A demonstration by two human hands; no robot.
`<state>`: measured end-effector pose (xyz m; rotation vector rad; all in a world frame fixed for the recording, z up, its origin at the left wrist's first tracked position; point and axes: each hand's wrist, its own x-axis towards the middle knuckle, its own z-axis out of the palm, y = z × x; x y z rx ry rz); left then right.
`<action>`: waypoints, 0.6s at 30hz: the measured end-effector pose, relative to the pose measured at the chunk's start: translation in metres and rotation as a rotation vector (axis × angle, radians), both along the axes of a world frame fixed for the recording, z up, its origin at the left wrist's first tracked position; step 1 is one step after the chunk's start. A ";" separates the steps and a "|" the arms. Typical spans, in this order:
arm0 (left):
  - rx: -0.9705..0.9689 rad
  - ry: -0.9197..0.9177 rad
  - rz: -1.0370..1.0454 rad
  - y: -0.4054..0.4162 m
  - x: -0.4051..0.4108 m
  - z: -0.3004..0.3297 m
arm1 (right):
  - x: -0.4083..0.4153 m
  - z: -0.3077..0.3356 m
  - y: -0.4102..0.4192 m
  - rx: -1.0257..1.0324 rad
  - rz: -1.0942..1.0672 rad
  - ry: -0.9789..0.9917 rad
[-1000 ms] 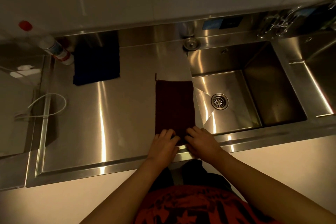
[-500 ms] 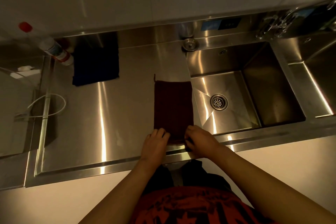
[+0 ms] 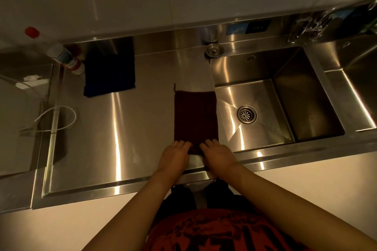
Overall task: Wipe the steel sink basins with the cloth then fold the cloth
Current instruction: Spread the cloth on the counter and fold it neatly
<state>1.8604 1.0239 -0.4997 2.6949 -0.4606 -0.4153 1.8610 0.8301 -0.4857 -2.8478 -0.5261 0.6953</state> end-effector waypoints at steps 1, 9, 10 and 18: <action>-0.004 0.003 -0.001 0.000 0.001 0.000 | 0.001 0.001 -0.002 0.016 0.007 -0.010; 0.040 -0.014 0.021 0.010 -0.011 -0.005 | -0.008 0.000 -0.017 0.067 0.002 -0.087; 0.039 -0.014 0.035 0.011 -0.012 -0.006 | -0.010 0.000 -0.018 0.069 0.008 -0.087; -0.093 0.062 0.010 0.007 -0.018 -0.001 | -0.023 0.000 -0.025 0.037 -0.053 -0.046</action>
